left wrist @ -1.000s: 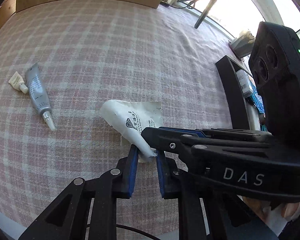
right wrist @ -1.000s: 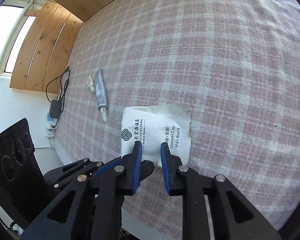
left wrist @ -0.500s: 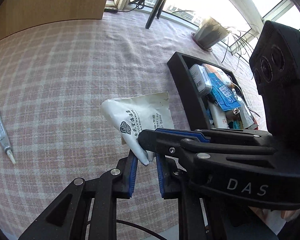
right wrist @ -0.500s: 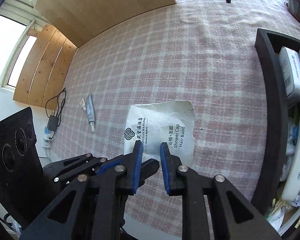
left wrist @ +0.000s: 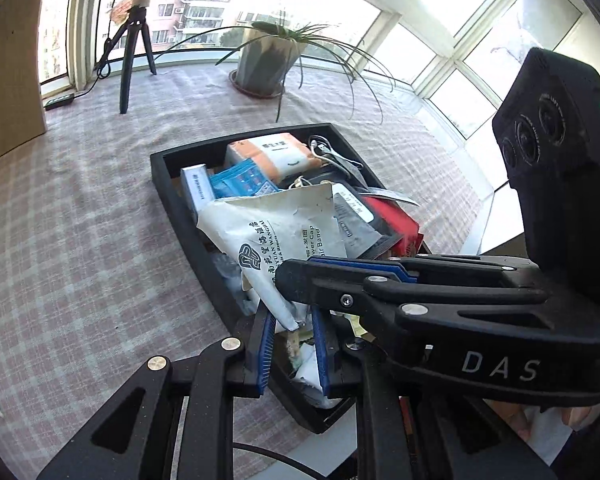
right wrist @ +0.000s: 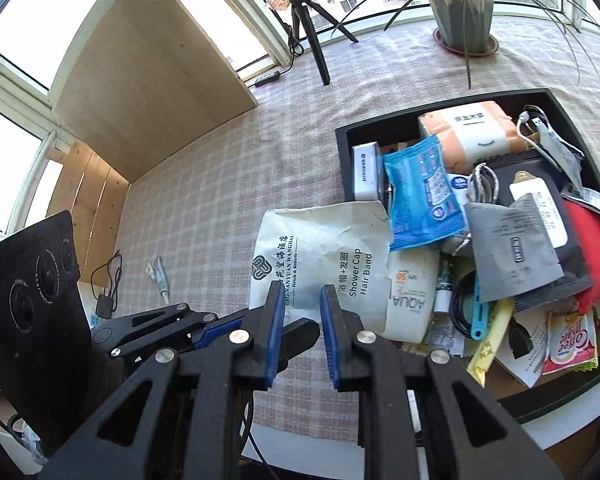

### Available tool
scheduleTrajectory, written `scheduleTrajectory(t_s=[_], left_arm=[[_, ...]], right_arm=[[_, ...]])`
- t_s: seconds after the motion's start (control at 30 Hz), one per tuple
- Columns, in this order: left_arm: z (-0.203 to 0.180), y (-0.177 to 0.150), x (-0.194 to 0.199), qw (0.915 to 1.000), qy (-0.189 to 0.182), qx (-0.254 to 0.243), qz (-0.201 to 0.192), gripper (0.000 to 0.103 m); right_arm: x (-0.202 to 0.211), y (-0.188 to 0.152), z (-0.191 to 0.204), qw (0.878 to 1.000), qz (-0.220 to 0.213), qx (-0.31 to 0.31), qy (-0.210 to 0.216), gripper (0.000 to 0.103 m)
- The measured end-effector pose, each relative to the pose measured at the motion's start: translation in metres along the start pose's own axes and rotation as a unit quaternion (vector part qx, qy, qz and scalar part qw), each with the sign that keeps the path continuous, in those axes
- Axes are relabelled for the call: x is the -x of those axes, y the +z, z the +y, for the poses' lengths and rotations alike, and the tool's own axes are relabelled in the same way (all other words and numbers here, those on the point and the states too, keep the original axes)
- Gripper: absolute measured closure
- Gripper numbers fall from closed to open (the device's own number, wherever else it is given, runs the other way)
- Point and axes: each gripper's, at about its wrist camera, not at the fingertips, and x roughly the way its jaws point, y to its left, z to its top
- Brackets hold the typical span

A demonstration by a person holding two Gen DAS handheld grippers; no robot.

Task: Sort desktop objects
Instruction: 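Carry the shower-cap packet over the tray and open both tools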

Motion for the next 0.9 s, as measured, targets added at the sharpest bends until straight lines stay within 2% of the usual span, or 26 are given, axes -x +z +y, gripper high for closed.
scheduleTrajectory(t_s=[0.13,0.27,0.33,0.4,0.43,0.5,0.6,0.73,0.9], left_arm=[[-0.046,0.016,-0.016,0.9981,-0.036,-0.048,0.015,0.087],[-0.088,0.018,-0.039,0.993,-0.058,-0.098,0.033,0.087],[-0.104,0.018,-0.054,0.9906,-0.043,-0.124,0.037,0.085],[-0.114,0.019,-0.07,0.9898,-0.004,-0.134,0.048,0.083],[-0.114,0.019,-0.076,0.9896,0.009,-0.13,0.061,0.085],[-0.108,0.019,-0.079,0.9905,-0.002,-0.115,0.076,0.085],[-0.1,0.015,-0.073,0.9913,0.005,-0.109,0.074,0.085],[-0.082,0.013,-0.066,0.9932,0.021,-0.092,0.068,0.085],[-0.043,0.004,-0.055,0.9958,0.042,-0.046,0.067,0.085]], right_arm=[[0.039,-0.005,-0.034,0.999,-0.028,-0.032,-0.028,0.083],[0.066,-0.017,-0.071,0.995,-0.042,-0.064,-0.059,0.083],[0.072,-0.023,-0.089,0.993,-0.042,-0.083,-0.067,0.083],[0.075,-0.027,-0.111,0.99,-0.037,-0.116,-0.066,0.083],[0.078,-0.029,-0.121,0.988,-0.035,-0.129,-0.072,0.083],[0.083,-0.034,-0.136,0.985,-0.042,-0.14,-0.09,0.083],[0.091,-0.042,-0.149,0.983,-0.045,-0.157,-0.086,0.082],[0.094,-0.046,-0.153,0.982,-0.044,-0.157,-0.091,0.08],[0.083,-0.047,-0.142,0.986,-0.031,-0.146,-0.079,0.074]])
